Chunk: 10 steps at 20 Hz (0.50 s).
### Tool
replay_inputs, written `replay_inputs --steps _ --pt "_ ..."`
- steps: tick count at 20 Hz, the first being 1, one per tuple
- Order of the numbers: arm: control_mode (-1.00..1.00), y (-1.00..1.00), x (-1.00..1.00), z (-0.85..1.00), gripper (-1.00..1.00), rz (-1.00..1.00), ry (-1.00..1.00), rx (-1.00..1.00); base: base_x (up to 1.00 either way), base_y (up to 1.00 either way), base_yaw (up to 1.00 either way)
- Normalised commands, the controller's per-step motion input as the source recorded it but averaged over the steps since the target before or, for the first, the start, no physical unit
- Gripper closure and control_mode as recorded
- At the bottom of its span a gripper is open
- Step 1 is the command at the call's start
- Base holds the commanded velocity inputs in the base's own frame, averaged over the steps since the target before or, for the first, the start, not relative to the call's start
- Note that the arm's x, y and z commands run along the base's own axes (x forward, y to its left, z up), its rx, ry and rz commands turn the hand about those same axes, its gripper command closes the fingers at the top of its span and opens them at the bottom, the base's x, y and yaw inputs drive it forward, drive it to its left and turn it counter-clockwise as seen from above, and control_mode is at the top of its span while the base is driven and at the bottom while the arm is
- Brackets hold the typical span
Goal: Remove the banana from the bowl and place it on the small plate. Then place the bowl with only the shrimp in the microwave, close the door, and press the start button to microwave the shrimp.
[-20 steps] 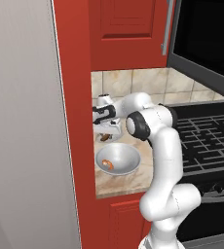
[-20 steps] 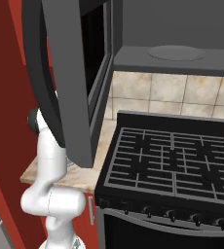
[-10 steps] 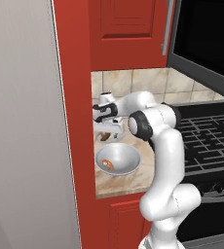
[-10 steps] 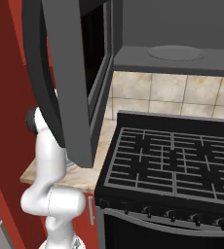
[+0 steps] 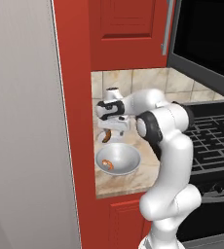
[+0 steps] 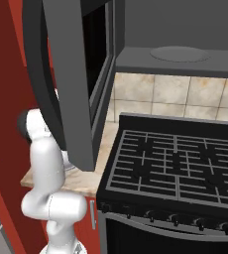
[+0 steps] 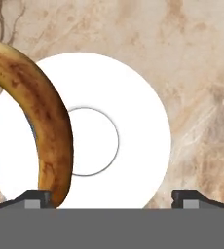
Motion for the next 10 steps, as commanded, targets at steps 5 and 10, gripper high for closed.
replay_inputs --steps 5,10 --pt "-1.00 -0.05 -0.76 0.32 -1.00 0.00 -0.15 0.02 0.00 0.00 0.00" --pt "-1.00 0.00 -0.89 0.35 -1.00 0.00 -0.12 0.01 0.00 0.00 0.00"
